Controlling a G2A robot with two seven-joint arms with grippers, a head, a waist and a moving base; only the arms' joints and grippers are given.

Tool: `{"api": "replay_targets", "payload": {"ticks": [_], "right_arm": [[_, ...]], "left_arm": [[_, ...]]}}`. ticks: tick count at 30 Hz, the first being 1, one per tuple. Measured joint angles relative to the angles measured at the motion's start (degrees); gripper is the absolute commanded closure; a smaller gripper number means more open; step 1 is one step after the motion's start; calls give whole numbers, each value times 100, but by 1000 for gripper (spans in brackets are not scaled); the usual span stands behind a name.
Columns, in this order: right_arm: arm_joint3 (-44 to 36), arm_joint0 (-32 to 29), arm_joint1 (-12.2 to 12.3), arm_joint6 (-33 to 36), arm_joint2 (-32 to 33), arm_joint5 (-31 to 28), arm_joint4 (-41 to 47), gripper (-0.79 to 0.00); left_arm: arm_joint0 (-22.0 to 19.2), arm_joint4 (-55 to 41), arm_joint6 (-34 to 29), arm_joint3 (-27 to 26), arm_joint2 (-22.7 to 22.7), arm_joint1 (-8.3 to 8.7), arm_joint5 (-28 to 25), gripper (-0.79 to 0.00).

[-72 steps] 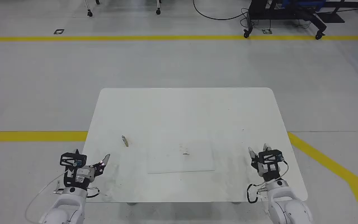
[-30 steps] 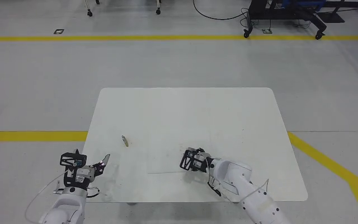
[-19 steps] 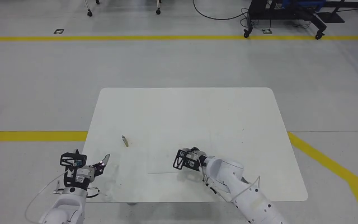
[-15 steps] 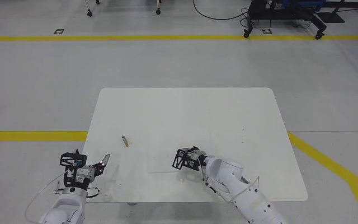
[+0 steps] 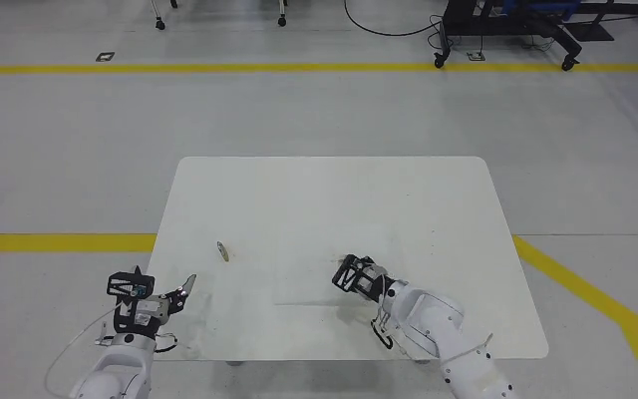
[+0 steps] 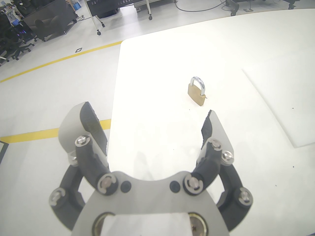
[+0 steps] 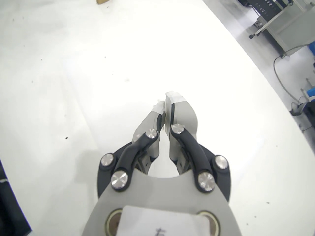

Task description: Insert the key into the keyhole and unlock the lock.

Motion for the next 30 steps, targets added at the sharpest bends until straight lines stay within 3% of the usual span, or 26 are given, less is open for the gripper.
{"api": "replay_targets", "payload": {"ticks": [9,15,20,24,30], "right_arm": [[930,404,-159,726,156,266,2557,0],[1272,607,-231,791,172,569,3623,0],[1016,483,-228,328,-1,789,2784,0],[739,254,-171,-270,-93,817,1439,0],[745,262,-173,-244,-89,823,1587,0]], "left_arm": [[0,0,0,0,0,0,0,-785],[0,0,0,0,0,0,0,-785],[0,0,0,0,0,0,0,-785],[0,0,0,0,0,0,0,-785],[0,0,0,0,0,0,0,-785]]}}
